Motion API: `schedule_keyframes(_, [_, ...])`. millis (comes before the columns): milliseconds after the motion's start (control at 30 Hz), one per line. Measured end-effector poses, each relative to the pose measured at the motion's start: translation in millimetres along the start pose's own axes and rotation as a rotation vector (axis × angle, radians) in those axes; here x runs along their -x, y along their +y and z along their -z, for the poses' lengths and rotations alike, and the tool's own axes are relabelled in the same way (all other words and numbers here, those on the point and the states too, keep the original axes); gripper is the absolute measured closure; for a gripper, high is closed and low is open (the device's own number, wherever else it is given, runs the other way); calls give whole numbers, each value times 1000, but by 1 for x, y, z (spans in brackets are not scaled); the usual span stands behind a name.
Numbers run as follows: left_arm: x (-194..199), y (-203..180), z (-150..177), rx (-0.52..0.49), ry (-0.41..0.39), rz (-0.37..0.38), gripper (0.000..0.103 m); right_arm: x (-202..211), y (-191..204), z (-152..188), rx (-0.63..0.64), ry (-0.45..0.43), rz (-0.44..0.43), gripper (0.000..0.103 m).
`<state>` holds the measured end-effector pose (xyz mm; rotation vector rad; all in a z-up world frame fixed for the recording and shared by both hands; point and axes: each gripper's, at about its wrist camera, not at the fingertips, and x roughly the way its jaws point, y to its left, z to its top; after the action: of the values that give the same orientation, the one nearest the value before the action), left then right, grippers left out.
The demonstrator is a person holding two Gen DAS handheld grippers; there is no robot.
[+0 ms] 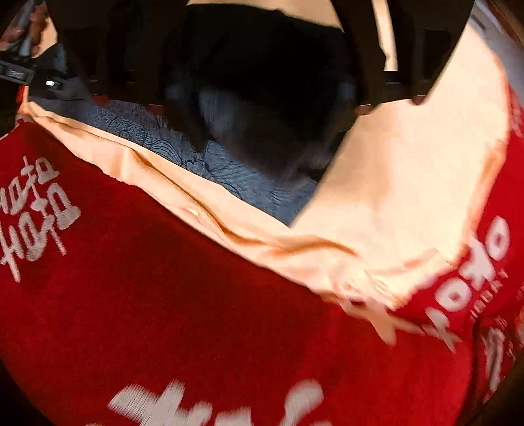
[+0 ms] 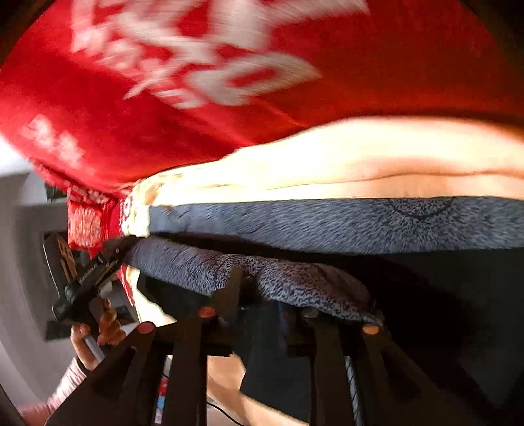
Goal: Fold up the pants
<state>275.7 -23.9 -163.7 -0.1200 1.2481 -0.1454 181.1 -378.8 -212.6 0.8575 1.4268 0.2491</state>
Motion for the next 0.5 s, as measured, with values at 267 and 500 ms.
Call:
schedule_keyframes(267, [-8,-29,16,-118,66,-40,29,13,51,20,202,-34,22,53])
schedule_keyframes(500, [-73,-72,7,-144,42,-117,29,-59,38,-15,251,7,249,85])
